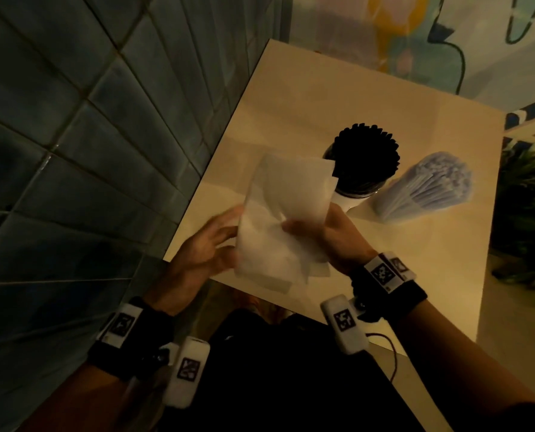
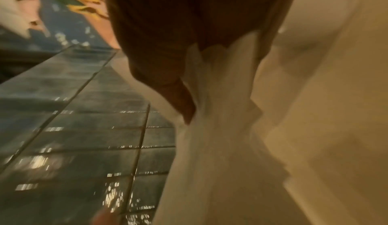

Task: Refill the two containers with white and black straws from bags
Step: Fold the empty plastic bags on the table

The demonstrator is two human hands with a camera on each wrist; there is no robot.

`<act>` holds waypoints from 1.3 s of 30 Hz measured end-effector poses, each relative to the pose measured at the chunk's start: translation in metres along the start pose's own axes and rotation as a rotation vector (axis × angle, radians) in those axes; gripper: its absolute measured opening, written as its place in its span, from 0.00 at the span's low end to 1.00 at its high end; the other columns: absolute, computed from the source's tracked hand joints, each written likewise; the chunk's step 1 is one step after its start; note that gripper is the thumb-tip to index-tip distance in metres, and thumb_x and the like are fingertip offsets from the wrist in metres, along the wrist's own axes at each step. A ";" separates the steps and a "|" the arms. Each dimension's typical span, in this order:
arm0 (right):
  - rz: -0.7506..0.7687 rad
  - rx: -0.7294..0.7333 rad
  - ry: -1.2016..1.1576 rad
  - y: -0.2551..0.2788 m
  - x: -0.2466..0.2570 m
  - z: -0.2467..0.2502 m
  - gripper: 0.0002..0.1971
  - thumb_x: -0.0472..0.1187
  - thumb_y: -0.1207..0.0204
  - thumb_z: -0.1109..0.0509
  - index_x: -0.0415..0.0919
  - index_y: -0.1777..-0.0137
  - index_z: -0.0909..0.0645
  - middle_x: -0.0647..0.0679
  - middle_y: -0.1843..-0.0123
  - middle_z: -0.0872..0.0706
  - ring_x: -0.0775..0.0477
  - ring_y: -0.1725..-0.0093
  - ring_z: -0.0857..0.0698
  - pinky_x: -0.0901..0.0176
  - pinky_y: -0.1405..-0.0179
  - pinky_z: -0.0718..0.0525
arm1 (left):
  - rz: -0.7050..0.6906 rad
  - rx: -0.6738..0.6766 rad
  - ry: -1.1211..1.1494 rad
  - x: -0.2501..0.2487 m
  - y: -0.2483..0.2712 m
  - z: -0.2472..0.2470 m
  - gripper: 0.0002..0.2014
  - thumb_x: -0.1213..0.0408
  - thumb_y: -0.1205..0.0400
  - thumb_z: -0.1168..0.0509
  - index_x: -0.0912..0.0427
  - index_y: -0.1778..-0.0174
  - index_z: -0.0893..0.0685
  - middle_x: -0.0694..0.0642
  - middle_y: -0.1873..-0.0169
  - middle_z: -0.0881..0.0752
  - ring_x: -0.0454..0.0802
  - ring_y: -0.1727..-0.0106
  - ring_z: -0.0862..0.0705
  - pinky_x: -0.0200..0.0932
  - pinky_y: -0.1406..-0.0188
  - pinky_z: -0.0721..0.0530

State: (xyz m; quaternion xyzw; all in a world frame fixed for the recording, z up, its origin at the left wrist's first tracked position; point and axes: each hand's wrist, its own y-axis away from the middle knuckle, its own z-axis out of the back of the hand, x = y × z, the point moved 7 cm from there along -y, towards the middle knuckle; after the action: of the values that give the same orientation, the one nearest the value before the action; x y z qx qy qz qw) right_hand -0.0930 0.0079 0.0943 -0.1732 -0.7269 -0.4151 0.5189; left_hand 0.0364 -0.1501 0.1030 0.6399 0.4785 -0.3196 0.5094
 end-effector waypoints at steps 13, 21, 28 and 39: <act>0.264 0.282 -0.122 0.041 0.025 -0.001 0.13 0.37 0.30 0.28 0.56 0.53 0.08 0.57 0.55 0.08 0.57 0.56 0.11 0.61 0.55 0.12 | 0.001 -0.251 0.102 -0.017 -0.017 -0.030 0.10 0.60 0.28 0.31 0.45 0.74 0.09 0.46 0.71 0.12 0.45 0.66 0.14 0.45 0.65 0.16; 0.439 0.525 0.445 0.056 0.040 0.016 0.09 0.24 0.22 0.29 0.34 0.51 0.08 0.39 0.52 0.15 0.44 0.53 0.14 0.51 0.51 0.16 | 0.255 0.123 0.017 0.001 -0.023 -0.052 0.29 0.47 0.24 0.28 0.59 0.31 0.18 0.65 0.49 0.12 0.61 0.48 0.13 0.49 0.52 0.14; 0.188 0.167 -0.201 0.061 0.013 0.053 0.17 0.39 0.17 0.34 0.39 0.30 0.17 0.41 0.43 0.13 0.35 0.43 0.17 0.48 0.46 0.19 | 0.160 0.129 -0.265 -0.009 -0.037 -0.095 0.05 0.66 0.28 0.23 0.55 0.58 0.08 0.50 0.64 0.08 0.41 0.62 0.11 0.38 0.65 0.14; 0.186 -0.120 -0.120 0.119 -0.017 0.081 0.33 0.43 0.26 0.20 0.41 0.22 0.28 0.45 0.27 0.16 0.43 0.28 0.17 0.40 0.30 0.19 | -0.064 0.023 -0.265 -0.005 -0.067 -0.136 0.10 0.53 0.33 0.17 0.43 0.58 0.08 0.50 0.61 0.08 0.43 0.58 0.11 0.42 0.62 0.15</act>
State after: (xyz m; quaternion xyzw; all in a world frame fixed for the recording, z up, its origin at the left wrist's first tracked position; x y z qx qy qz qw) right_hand -0.0546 0.1448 0.1204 -0.2951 -0.7114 -0.3968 0.4993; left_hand -0.0386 -0.0200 0.1220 0.5822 0.4234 -0.4229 0.5504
